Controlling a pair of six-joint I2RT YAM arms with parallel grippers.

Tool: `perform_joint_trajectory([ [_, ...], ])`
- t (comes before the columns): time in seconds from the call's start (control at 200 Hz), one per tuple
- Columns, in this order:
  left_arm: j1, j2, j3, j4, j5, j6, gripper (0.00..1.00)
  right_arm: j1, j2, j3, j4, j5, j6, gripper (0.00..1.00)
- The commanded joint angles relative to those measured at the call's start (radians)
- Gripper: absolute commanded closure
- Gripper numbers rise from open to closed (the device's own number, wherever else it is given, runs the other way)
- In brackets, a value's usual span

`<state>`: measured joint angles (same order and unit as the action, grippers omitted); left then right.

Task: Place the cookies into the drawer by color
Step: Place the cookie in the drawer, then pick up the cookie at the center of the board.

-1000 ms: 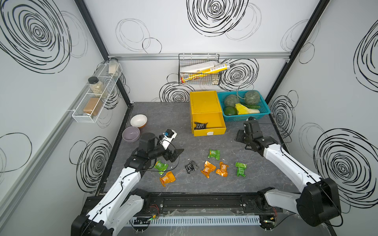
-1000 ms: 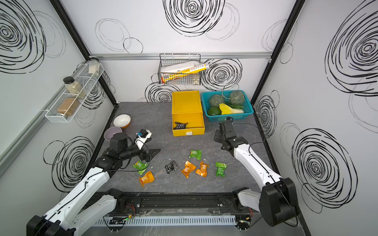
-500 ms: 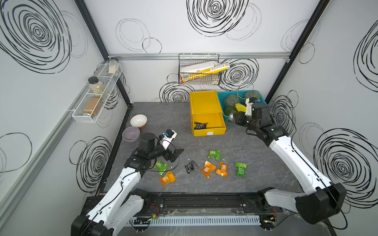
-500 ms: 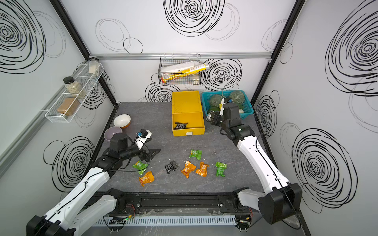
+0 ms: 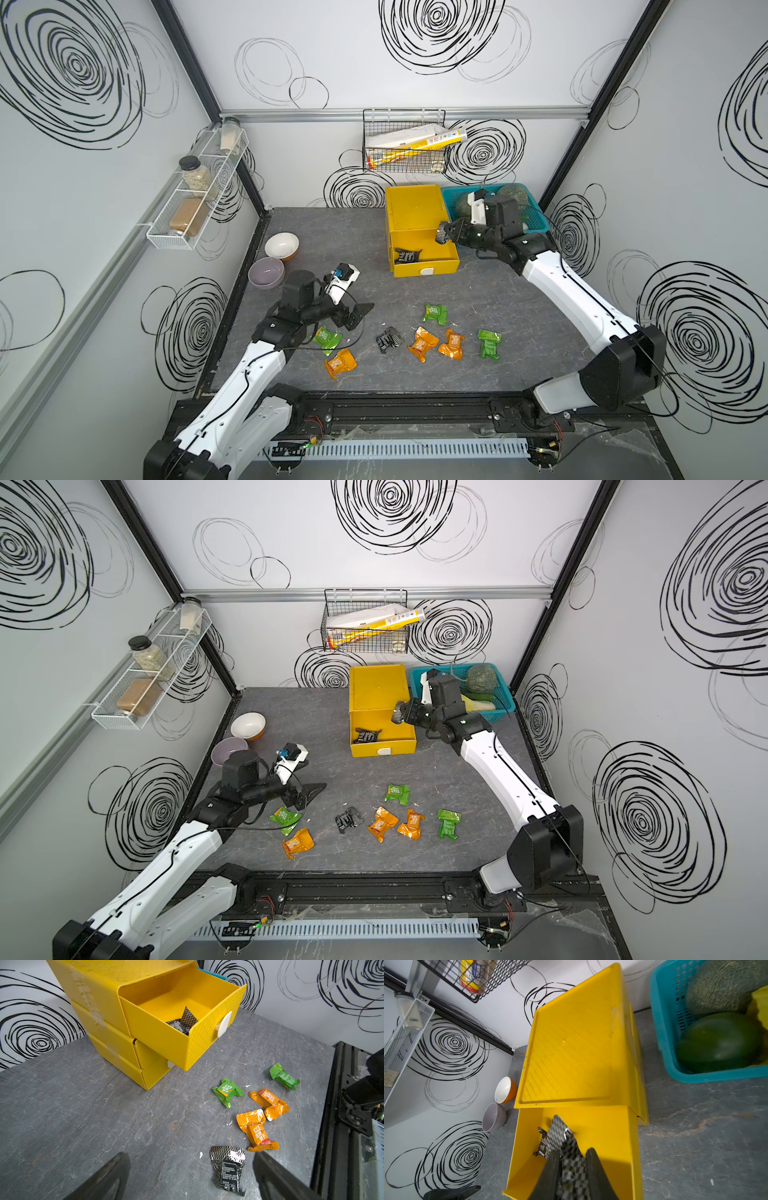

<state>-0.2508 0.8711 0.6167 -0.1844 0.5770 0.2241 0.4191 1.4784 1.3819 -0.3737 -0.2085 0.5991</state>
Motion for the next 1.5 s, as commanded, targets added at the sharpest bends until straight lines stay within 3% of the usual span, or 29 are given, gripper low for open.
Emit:
perform_joint_trajectory([
  [0.0,-0.005,-0.017,0.003,0.021,0.024,0.001,0.01,0.028,0.031,0.041,0.034,-0.009,0.002,0.80],
  [0.14,-0.010,-0.015,-0.003,0.027,0.006,0.008,0.01,0.033,0.067,0.065,0.014,0.029,-0.008,0.64],
  [0.32,-0.005,-0.015,-0.001,0.021,0.000,0.011,0.01,0.033,0.066,0.074,-0.001,0.083,-0.039,0.51],
  [0.736,-0.008,-0.019,0.001,0.009,0.029,0.021,0.01,0.033,-0.053,0.030,-0.010,0.165,-0.092,0.42],
  [0.876,-0.015,-0.017,-0.011,0.010,0.021,0.047,0.01,0.033,-0.118,-0.005,-0.024,0.227,-0.137,0.36],
  [1.176,-0.022,-0.016,-0.014,-0.010,0.066,0.075,0.01,0.033,-0.299,-0.163,-0.013,0.292,-0.249,0.12],
  [1.497,-0.043,0.003,-0.019,-0.021,0.078,0.088,0.01,0.033,-0.474,-0.369,0.031,0.255,-0.396,0.03],
])
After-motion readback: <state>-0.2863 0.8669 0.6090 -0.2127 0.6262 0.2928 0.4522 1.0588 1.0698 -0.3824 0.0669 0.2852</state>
